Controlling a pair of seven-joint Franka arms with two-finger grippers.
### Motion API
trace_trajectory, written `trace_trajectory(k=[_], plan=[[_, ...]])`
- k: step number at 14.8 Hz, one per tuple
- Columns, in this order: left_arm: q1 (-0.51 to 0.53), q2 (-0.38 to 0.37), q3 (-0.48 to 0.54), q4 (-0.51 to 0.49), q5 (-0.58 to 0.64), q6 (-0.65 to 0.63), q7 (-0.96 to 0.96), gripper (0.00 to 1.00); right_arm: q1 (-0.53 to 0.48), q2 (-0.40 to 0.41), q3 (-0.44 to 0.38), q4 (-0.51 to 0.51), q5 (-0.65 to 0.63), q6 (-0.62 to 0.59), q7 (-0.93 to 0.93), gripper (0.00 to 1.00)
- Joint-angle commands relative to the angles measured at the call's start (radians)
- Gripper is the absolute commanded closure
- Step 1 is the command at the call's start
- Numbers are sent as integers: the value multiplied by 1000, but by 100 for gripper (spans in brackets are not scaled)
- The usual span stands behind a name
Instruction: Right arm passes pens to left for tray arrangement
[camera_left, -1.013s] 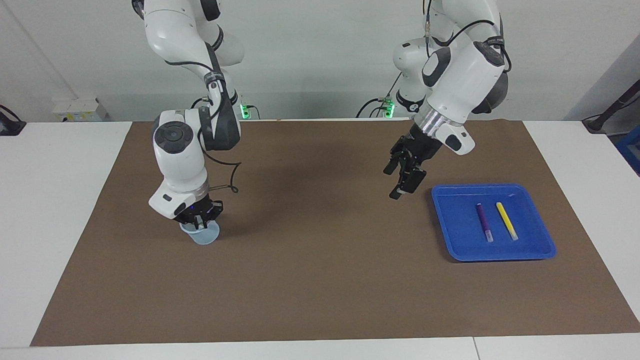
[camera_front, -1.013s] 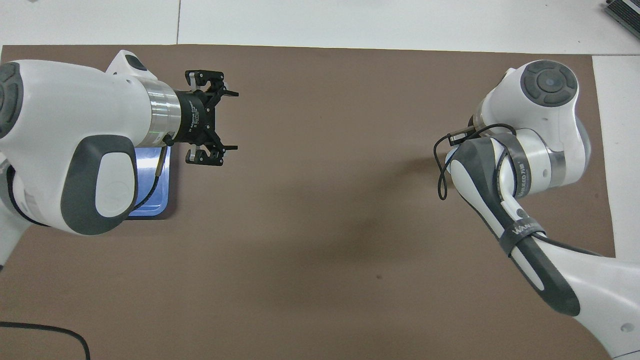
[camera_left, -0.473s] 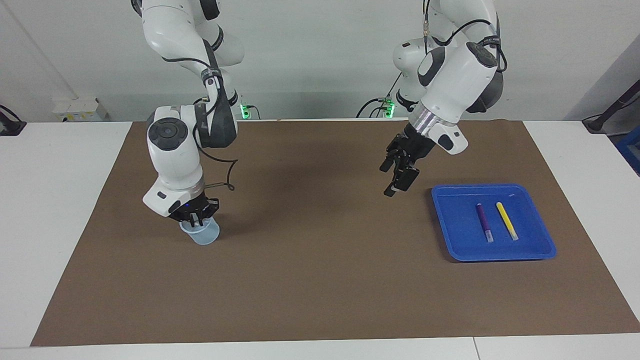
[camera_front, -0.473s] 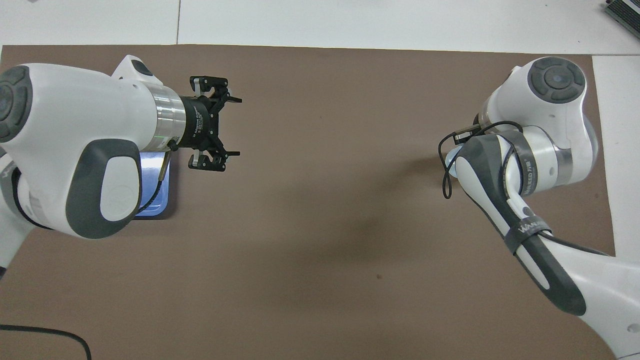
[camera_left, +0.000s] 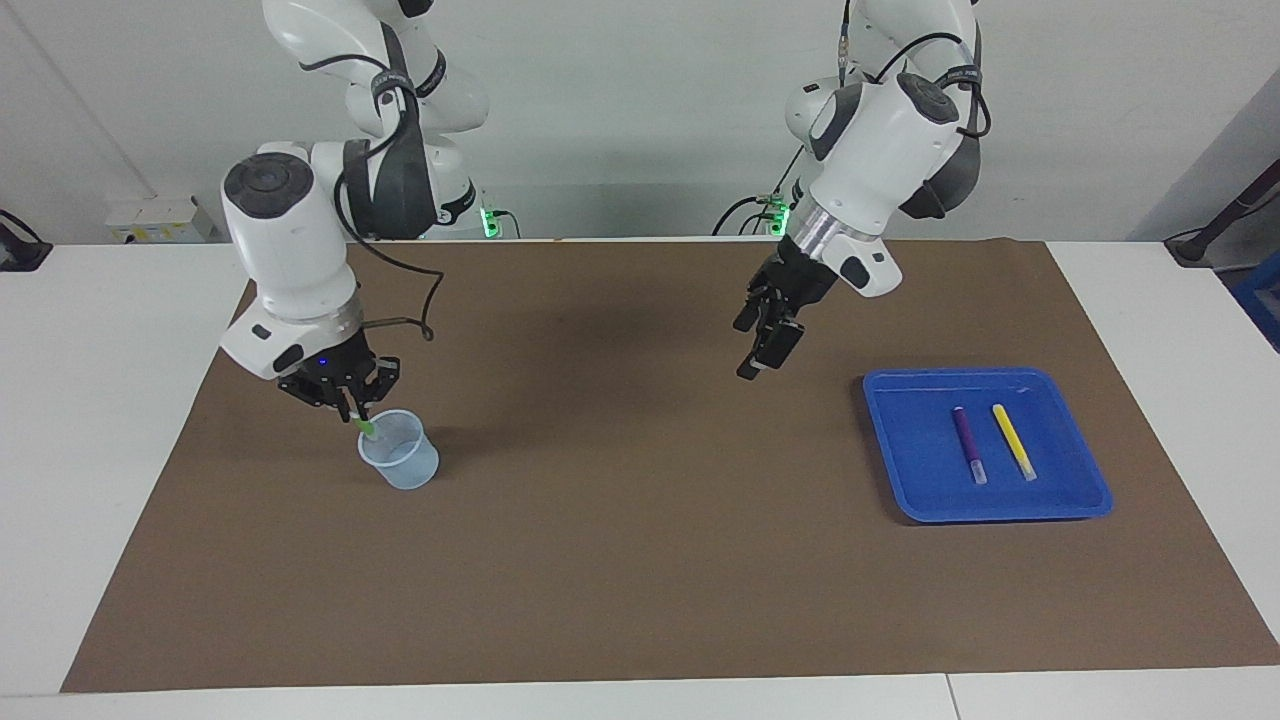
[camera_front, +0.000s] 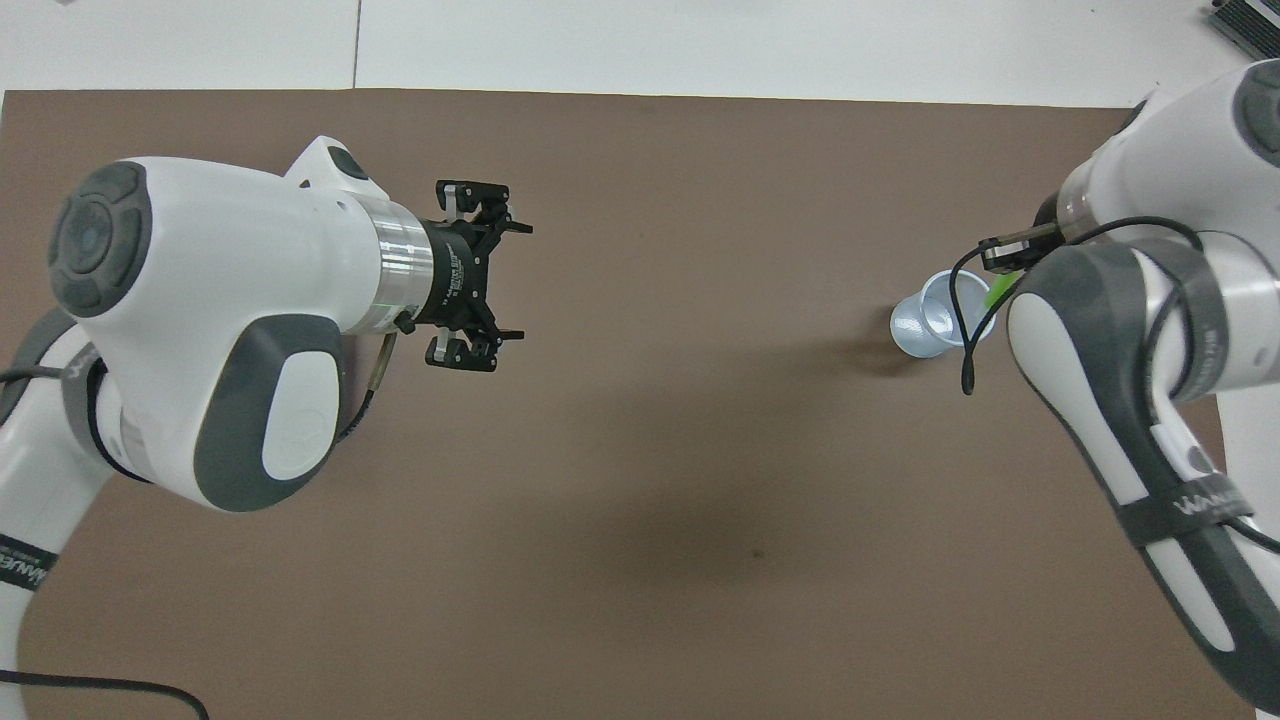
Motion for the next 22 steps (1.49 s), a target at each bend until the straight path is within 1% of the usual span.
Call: trace_trajectory(k=[1, 3, 5, 7, 9, 11, 13, 15, 18, 19, 20, 21, 22], plan=[[-30, -32, 12, -30, 2, 2, -142, 0, -13, -4, 8, 133, 89, -131, -20, 100], [-27, -32, 12, -43, -5, 55, -197, 0, -15, -4, -1, 182, 220, -202, 52, 100], [-30, -30, 12, -47, -8, 92, -271, 0, -33, -4, 0, 192, 349, -211, 155, 100], [-54, -27, 11, -55, -8, 149, -335, 0, -23, -7, 6, 184, 421, -191, 280, 100], [-103, -27, 12, -82, -8, 250, -398, 0, -15, -6, 14, 169, 510, -167, 393, 100], [-149, -28, 12, -99, -8, 319, -459, 0, 39, -6, 14, 123, 596, -84, 520, 100], [-180, -28, 14, -104, -7, 350, -477, 0, 106, -4, 14, 87, 639, 11, 668, 100], [-199, -27, 12, -106, -8, 374, -480, 0, 163, -3, 14, 61, 646, 77, 741, 100], [-226, -25, 14, -119, -8, 390, -480, 1, 179, -1, 14, 47, 646, 96, 761, 100], [-228, -27, 14, -139, -8, 419, -483, 5, 179, -1, 14, 47, 647, 96, 763, 100], [-231, -24, 12, -159, -8, 457, -490, 6, 179, -1, 14, 47, 647, 94, 763, 100], [-232, -21, 14, -173, -8, 488, -512, 11, 179, -1, 14, 47, 647, 94, 770, 100], [-232, -16, 14, -185, -8, 508, -530, 12, 179, -1, 14, 47, 647, 93, 773, 100]])
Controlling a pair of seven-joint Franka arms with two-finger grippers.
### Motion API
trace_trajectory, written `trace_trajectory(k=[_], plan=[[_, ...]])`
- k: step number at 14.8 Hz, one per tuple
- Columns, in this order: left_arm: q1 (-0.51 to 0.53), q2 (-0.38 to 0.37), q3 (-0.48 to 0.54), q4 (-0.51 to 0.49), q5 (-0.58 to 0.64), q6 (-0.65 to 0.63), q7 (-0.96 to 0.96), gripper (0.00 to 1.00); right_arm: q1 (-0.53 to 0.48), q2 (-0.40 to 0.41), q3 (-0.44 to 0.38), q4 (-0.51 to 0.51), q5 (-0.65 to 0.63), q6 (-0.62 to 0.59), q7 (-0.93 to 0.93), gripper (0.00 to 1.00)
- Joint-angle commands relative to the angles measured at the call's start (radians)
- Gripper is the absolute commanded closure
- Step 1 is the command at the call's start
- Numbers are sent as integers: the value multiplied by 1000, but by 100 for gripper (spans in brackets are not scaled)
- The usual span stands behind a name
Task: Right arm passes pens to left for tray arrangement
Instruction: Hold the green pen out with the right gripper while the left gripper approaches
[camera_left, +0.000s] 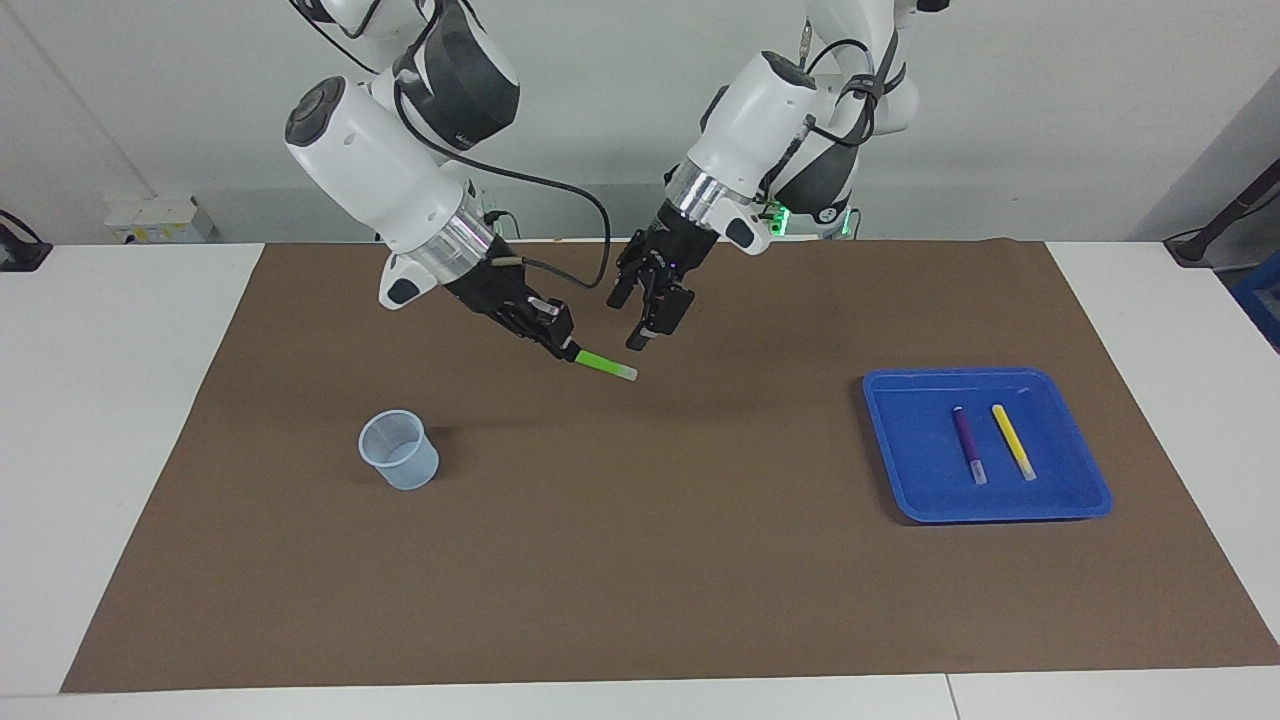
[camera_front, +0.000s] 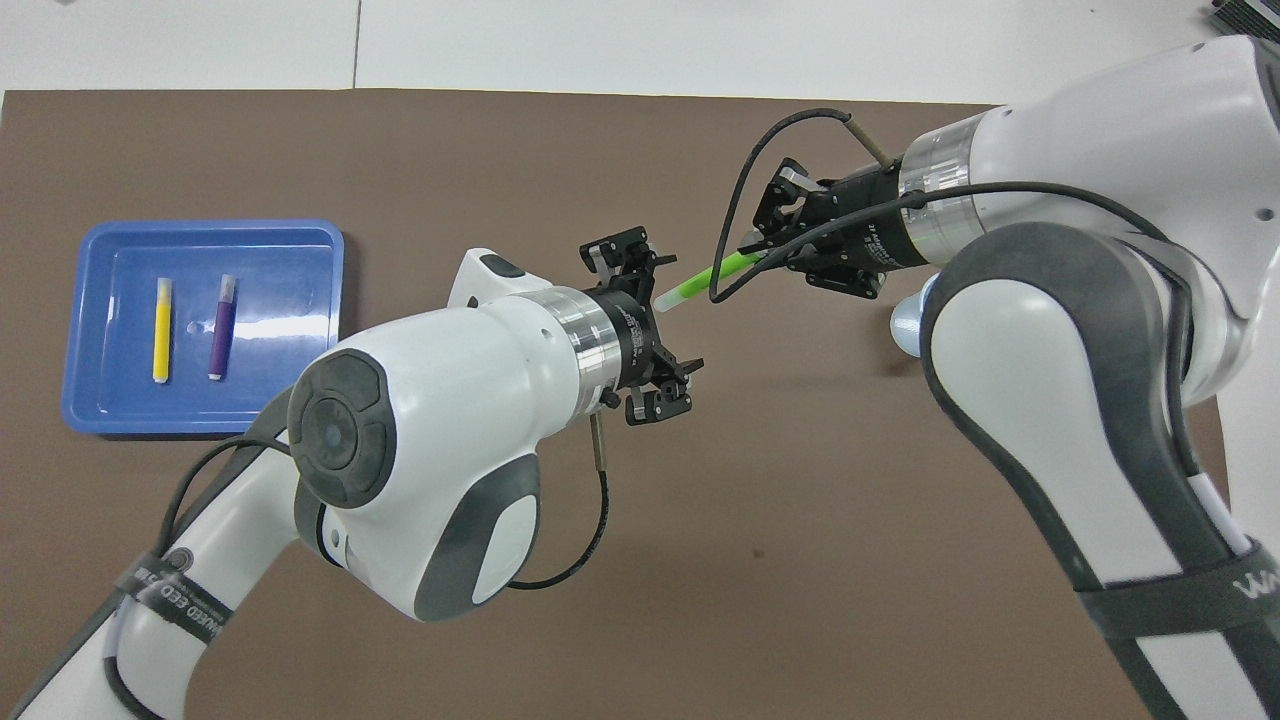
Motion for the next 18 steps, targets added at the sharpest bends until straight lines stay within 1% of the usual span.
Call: trace_trajectory(k=[1, 4, 6, 8, 12, 15, 18], plan=[[-17, -13, 14, -57, -7, 81, -60, 12, -8, -14, 4, -19, 25, 7, 14, 100], [-25, 3, 17, -55, -5, 146, -178, 12, -8, -14, 4, -19, 25, 7, 14, 100], [-43, 10, 17, -51, -4, 155, -186, 12, -8, -15, 4, -19, 25, 7, 14, 100], [-71, 52, 20, -44, -2, 224, -186, 12, -7, -16, 4, -21, 25, 6, 14, 100], [-80, 127, 23, 18, 7, 236, -186, 12, -7, -17, 4, -24, 24, 9, 14, 100], [-81, 136, 43, 26, 9, 241, -186, 13, -7, -17, 4, -24, 24, 9, 14, 100], [-95, 139, 45, 26, 9, 261, -186, 24, -5, -17, 4, -24, 24, 9, 16, 100]])
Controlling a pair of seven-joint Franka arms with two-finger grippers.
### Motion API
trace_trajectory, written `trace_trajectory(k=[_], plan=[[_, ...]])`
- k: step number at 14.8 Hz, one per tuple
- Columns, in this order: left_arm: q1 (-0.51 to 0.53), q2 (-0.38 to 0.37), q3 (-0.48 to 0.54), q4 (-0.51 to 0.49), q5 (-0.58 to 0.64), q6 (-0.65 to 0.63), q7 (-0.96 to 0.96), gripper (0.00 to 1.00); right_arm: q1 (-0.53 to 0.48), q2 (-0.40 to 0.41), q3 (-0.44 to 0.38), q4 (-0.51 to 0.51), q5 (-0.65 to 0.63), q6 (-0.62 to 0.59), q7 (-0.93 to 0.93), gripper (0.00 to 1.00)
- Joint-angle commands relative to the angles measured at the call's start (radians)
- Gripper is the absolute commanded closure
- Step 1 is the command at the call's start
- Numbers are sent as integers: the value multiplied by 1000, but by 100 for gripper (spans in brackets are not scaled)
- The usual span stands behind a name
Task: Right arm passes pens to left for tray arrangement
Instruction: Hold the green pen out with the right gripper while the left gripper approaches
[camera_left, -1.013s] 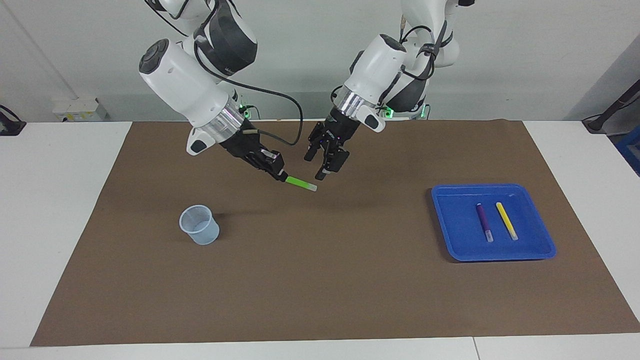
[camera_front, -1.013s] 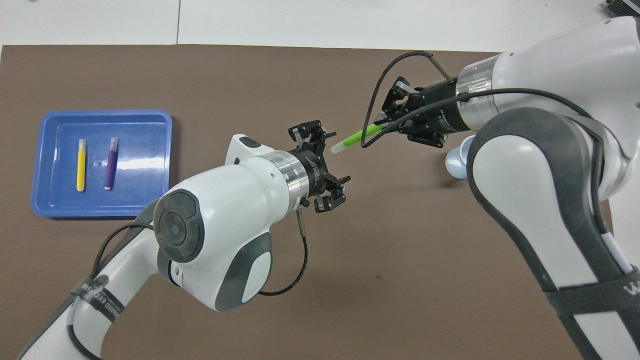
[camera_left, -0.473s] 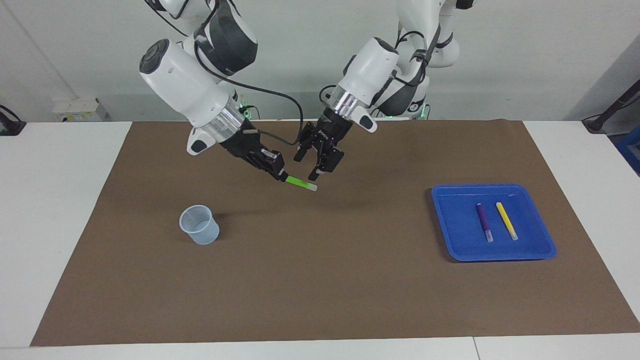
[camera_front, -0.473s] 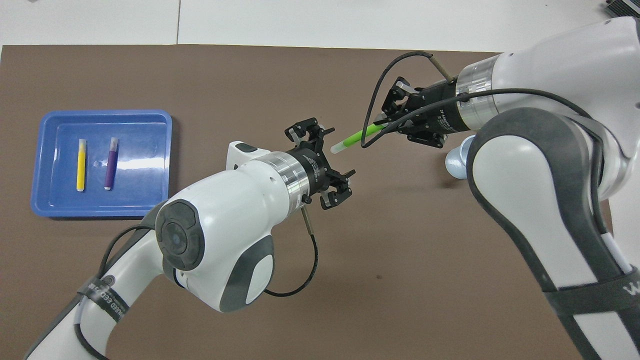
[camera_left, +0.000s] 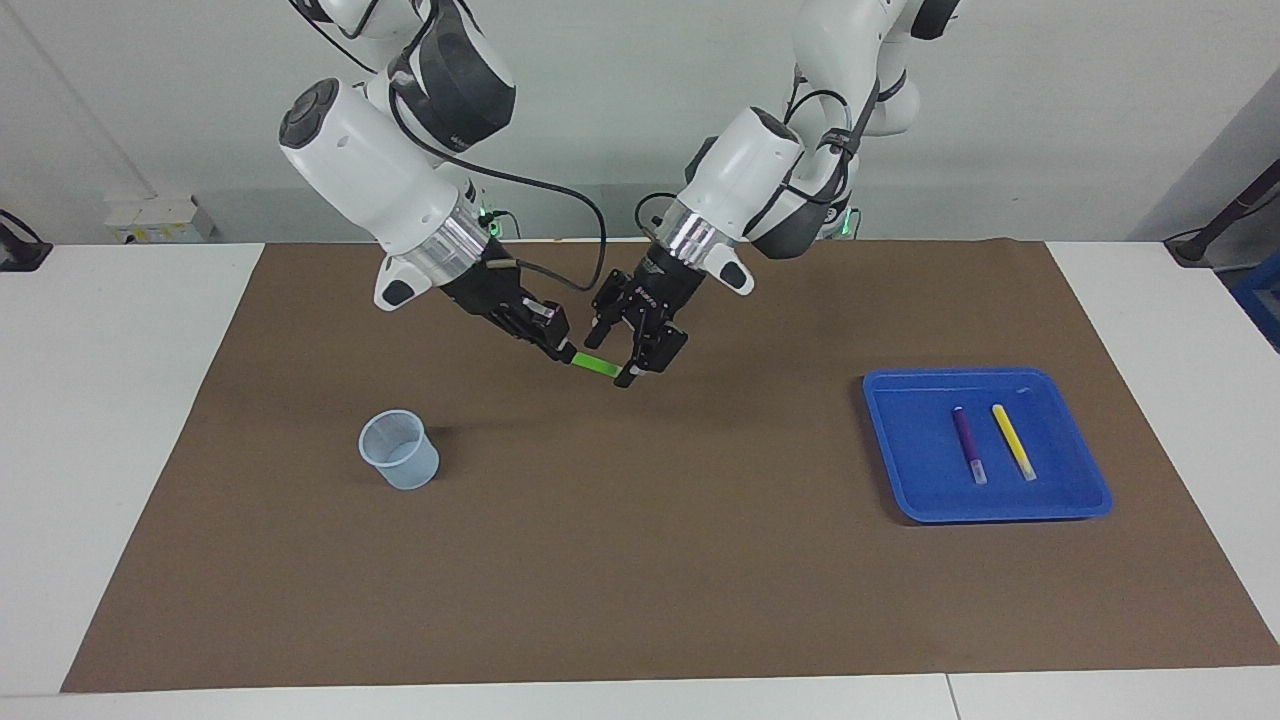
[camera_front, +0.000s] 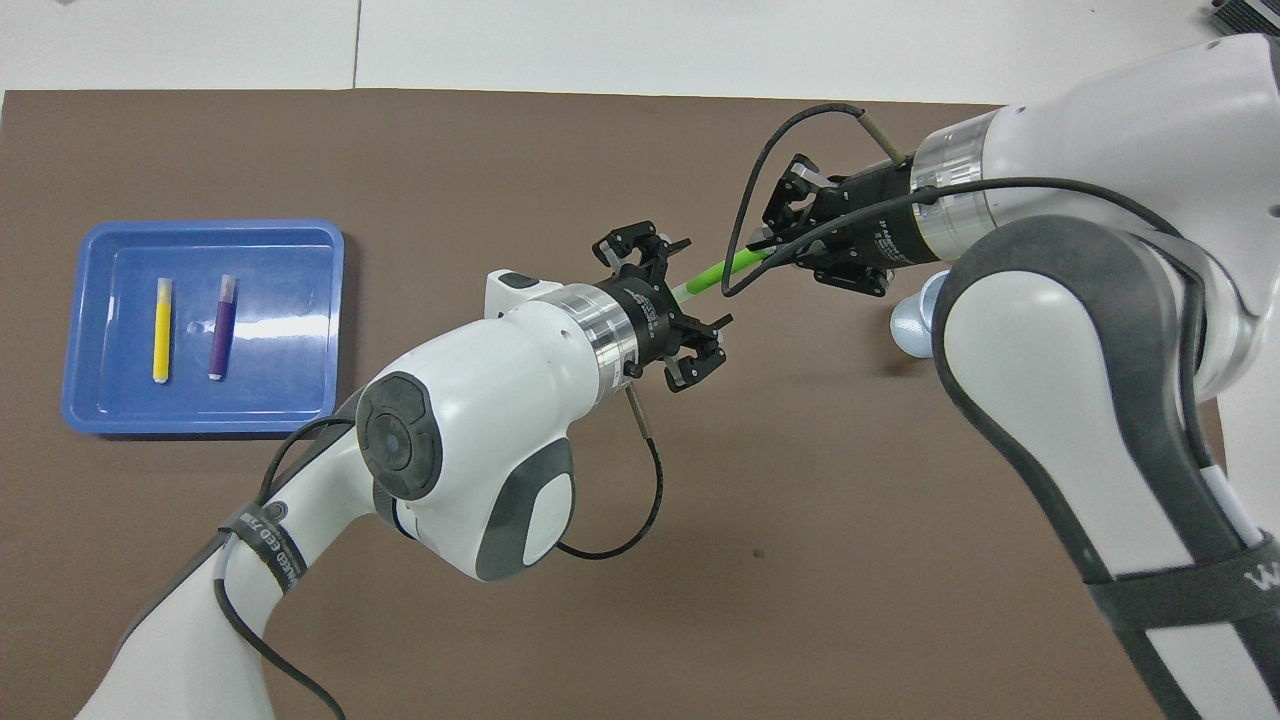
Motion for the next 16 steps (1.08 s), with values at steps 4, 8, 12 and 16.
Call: trace_trajectory(k=[4, 8, 12, 16], plan=[[-72, 31, 49, 15, 29, 30, -13, 29, -7, -17, 6, -22, 22, 9, 12, 100], [-104, 33, 85, 32, 31, 27, -12, 34, -7, -17, 6, -20, 22, 9, 14, 100], [-103, 42, 86, 58, 34, 13, -13, 34, -7, -15, 6, -20, 22, 9, 12, 100], [-103, 42, 91, 61, 37, -2, -12, 45, -6, -17, 6, -20, 21, 7, 12, 100]])
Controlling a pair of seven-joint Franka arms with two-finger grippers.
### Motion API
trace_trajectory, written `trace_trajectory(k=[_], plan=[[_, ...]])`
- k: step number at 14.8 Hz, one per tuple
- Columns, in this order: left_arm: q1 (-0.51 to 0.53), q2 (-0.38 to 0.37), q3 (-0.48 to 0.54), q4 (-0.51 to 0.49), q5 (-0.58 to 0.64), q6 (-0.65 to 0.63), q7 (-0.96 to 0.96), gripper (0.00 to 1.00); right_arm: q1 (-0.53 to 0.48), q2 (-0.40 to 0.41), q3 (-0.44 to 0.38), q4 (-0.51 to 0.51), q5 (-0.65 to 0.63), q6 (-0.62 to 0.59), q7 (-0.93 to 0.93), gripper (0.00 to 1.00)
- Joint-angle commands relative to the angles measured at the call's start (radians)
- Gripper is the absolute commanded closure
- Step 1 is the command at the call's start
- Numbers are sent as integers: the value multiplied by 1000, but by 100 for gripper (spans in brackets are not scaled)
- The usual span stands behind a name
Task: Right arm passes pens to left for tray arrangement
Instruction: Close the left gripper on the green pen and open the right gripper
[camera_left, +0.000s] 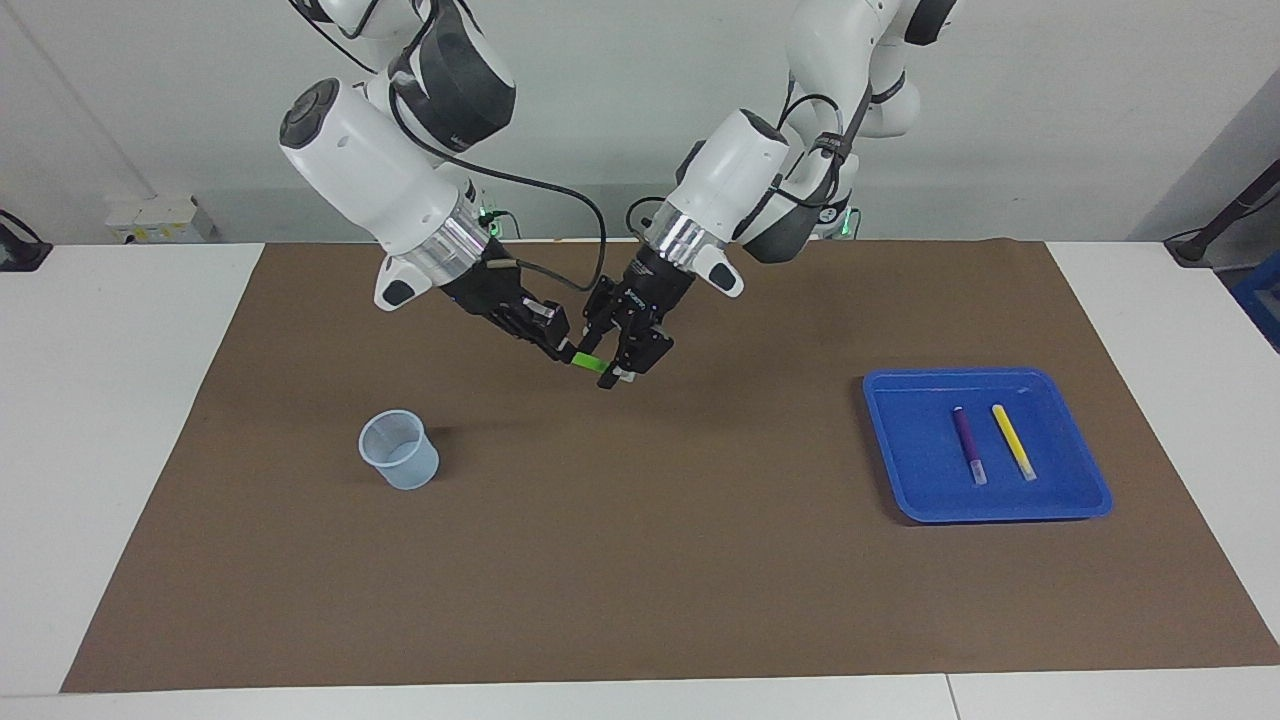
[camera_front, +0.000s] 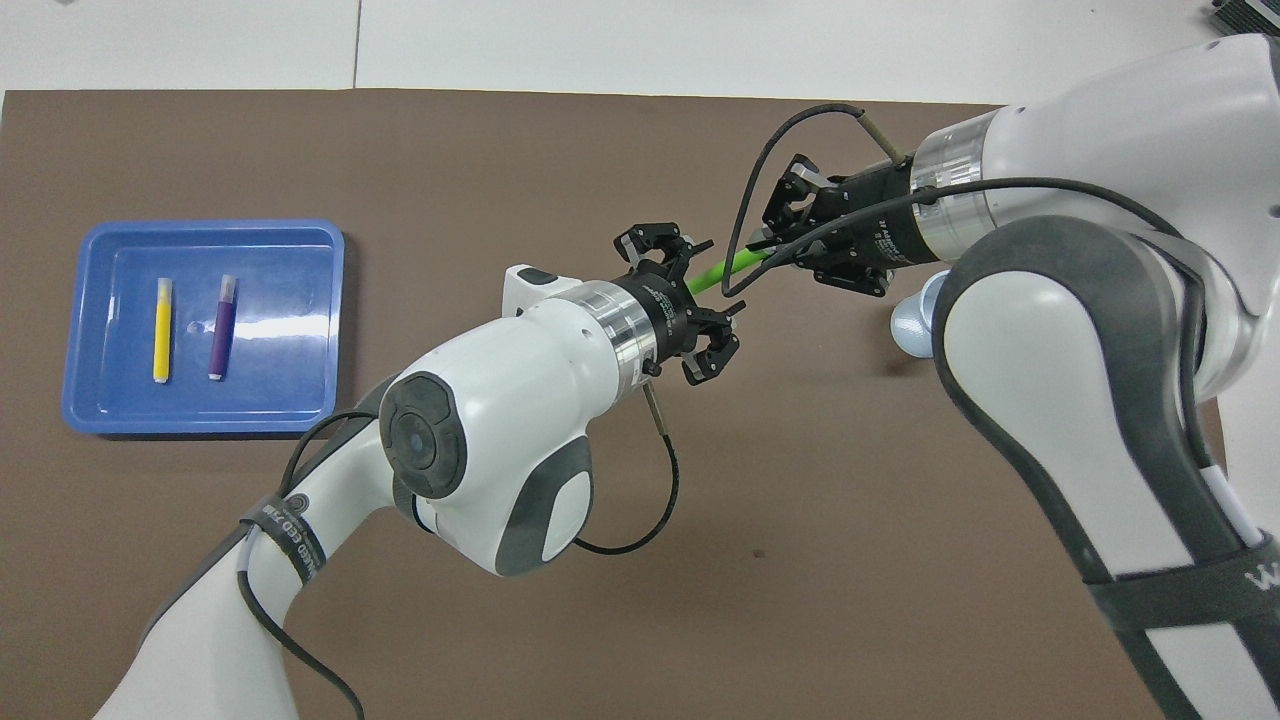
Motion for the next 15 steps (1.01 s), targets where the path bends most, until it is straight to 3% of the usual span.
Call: trace_trajectory(k=[1, 10, 15], plan=[[-21, 17, 22, 26, 22, -15, -10, 50, -7, -17, 5, -20, 21, 6, 12, 100], [-4, 20, 22, 67, 57, -97, -6, 55, -6, -17, 5, -20, 21, 4, 12, 100], [-4, 20, 22, 67, 59, -102, -3, 64, -6, -17, 5, -20, 21, 3, 12, 100]])
